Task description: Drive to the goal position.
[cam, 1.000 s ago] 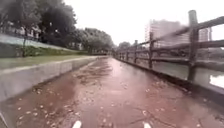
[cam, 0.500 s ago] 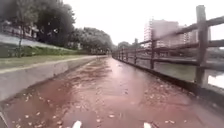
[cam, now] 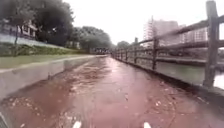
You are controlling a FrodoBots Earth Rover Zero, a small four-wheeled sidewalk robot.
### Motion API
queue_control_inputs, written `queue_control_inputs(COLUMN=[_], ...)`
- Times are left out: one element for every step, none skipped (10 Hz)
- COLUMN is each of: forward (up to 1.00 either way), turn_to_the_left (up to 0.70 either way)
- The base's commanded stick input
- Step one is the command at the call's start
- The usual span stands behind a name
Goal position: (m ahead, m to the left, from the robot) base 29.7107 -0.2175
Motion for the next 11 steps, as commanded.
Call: queue_control_inputs(forward=[0.5, 0.5, 0.5, 0.5, 0.5, 0.5, 0.5, 0.5, 0.5, 0.5, 0.5], turn_to_the_left=[0.0, 0.11, 0.5, 0.5, 0.5, 0.13, 0.0, 0.0, 0.0, 0.0, 0.0])
